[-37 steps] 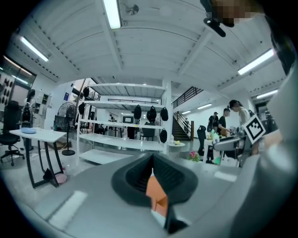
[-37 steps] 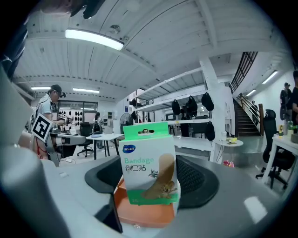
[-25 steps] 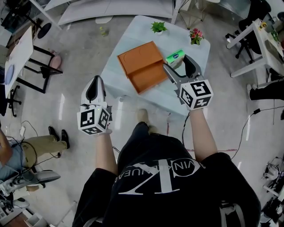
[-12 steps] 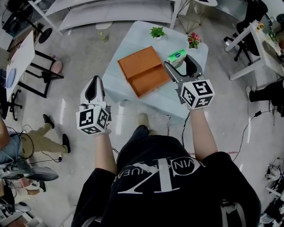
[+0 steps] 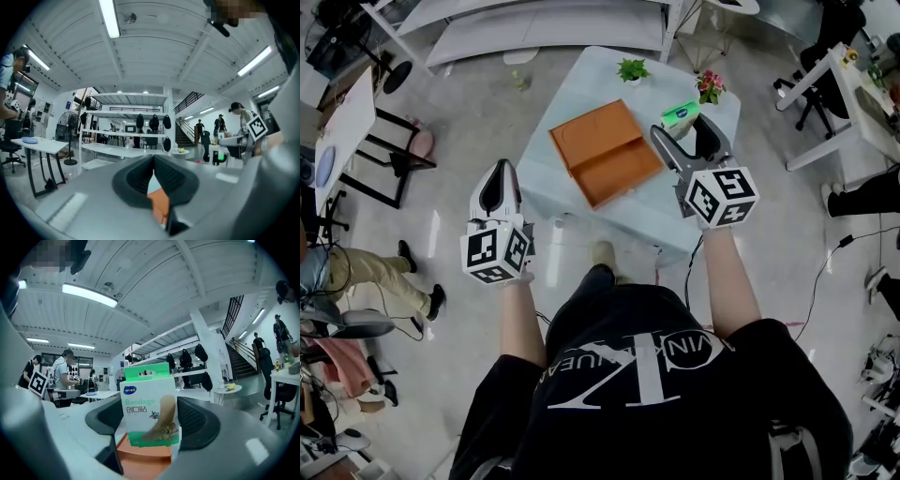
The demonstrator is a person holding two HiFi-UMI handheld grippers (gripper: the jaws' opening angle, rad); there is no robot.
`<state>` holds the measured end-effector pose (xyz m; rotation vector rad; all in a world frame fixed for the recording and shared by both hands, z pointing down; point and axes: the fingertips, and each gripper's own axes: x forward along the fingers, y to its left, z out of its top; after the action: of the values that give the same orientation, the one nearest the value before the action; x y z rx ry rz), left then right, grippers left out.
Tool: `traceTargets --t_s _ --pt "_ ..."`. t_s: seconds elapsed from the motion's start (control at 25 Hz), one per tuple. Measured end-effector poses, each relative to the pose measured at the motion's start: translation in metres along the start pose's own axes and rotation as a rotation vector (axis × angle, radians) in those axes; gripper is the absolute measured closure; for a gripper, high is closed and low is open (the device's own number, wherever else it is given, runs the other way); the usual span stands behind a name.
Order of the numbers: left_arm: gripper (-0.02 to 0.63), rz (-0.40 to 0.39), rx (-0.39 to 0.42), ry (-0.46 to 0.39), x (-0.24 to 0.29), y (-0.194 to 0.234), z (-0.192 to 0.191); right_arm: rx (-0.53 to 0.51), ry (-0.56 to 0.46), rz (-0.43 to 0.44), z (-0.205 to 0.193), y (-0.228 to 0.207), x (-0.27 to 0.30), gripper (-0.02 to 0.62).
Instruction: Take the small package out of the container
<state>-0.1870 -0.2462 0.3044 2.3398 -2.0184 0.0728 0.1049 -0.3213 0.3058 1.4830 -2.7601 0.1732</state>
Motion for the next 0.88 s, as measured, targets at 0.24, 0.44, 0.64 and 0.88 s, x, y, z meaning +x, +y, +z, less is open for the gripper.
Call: traceTargets --t_s 0.24,0.44,0.64,0.88 --pt "0.606 0.003 0.005 -0.003 0.001 0.000 0.003 0.011 -0.017 -0.009 0.003 -0.005 -0.001 0.232" --pt "0.606 0.003 0.006 -0.002 0.001 -0.001 0.003 0.021 -0.021 -0.018 0.004 -0.009 -0.004 0.231" --pt "0.606 -0.001 0.007 0.000 0.003 -0.003 0.001 0.032 -0.021 -0.025 0.000 -0.012 -0.007 0.230" --pt "0.606 -0.010 0.004 0.006 0.007 -0.001 0.000 0.043 -0.022 -0.037 0.000 -0.014 -0.005 0.230"
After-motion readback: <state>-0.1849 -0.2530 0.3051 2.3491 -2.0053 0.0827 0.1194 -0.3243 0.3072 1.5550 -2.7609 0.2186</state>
